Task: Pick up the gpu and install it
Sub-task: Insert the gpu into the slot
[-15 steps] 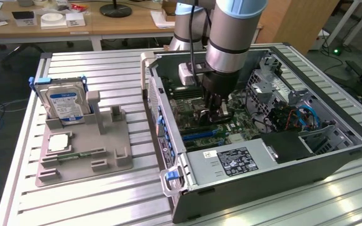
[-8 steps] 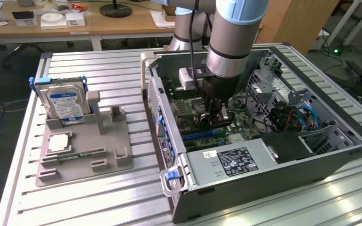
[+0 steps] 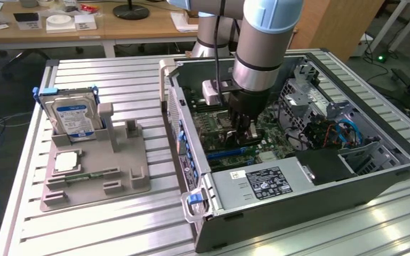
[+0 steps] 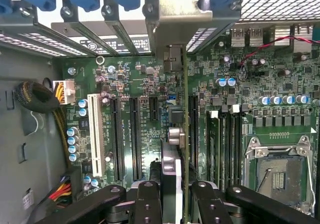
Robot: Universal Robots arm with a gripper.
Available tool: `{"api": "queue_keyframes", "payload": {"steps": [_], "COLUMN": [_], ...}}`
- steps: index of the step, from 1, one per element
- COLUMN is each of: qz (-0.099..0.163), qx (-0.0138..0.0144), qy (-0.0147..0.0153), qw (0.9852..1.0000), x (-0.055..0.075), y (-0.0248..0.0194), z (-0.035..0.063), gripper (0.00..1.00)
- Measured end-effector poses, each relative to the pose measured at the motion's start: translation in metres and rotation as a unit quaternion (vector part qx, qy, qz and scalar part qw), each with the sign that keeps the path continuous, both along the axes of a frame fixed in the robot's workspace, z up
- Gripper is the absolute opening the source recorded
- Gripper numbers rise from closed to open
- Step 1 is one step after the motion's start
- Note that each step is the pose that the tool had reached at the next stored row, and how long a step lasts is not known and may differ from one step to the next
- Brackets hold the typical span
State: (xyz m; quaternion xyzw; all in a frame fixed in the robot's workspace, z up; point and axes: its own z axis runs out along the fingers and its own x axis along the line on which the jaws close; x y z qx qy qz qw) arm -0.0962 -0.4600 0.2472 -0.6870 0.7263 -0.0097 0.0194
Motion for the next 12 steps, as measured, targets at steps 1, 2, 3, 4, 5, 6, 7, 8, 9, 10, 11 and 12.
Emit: {"api": "queue_keyframes", "payload": {"steps": [1, 2, 3, 4, 5, 6, 7, 8, 9, 10, 11, 12], "qz": [0.0, 0.0, 0.0, 0.0, 0.0, 0.0, 0.0, 0.0, 0.0, 0.0, 0.0, 0.0], "qx": [0.0001, 0.0001, -0.0018, -0.0029, -0.0029, -0.0029, -0.0029, -0.003, -0.0028, -0.0028, -0.0029, -0.0028], "qy": [0.0001, 0.0001, 0.0001, 0.0002, 0.0001, 0.0001, 0.0001, 0.0001, 0.0001, 0.0001, 0.0001, 0.0], "qw": [1.0, 1.0, 1.0, 1.0, 1.0, 1.0, 1.0, 1.0, 1.0, 1.0, 1.0, 1.0], "x": [0.0, 0.0, 0.0, 0.0, 0.0, 0.0, 0.0, 0.0, -0.0002, -0.0005, -0.0005, -0.0005], "y": [0.0, 0.0001, 0.0001, 0.0, 0.0, 0.0, 0.0, 0.0, 0.0, 0.0, 0.0001, 0.0001], "z": [-0.0002, -0.0007, -0.0008, -0.0009, -0.0009, -0.0009, -0.0009, -0.001, -0.0015, -0.0017, -0.002, -0.0025], "gripper": [0.28, 0.28, 0.28, 0.28, 0.28, 0.28, 0.28, 0.28, 0.28, 0.28, 0.28, 0.28]}}
